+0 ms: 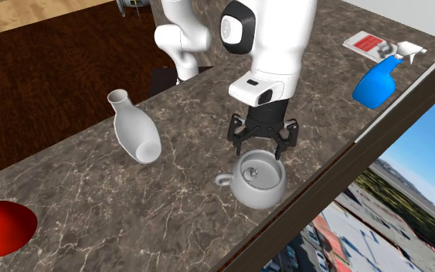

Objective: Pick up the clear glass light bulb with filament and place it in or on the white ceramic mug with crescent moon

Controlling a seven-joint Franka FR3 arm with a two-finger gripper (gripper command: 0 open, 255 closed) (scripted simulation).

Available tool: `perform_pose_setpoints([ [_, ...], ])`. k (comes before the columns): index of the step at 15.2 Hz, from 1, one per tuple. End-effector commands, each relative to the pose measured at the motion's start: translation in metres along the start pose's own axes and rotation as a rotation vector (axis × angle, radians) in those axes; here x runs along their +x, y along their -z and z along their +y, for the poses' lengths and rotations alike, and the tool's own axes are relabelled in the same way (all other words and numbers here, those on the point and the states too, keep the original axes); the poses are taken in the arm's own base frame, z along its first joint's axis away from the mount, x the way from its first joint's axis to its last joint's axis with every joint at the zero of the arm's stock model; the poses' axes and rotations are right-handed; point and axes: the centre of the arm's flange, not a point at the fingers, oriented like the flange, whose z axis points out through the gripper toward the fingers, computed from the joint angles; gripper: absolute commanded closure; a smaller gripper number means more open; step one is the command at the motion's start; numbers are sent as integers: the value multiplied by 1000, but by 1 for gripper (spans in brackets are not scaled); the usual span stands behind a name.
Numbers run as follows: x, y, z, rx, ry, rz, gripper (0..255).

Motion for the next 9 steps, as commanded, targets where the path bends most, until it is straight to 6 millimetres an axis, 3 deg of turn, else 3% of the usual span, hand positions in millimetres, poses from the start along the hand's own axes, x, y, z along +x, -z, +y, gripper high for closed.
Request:
perform_pose_setpoints([
  [1,-1,24,1,0,0,0,0],
  [2,-1,34,1,0,0,0,0],
  [9,-1,34,1,0,0,0,0],
])
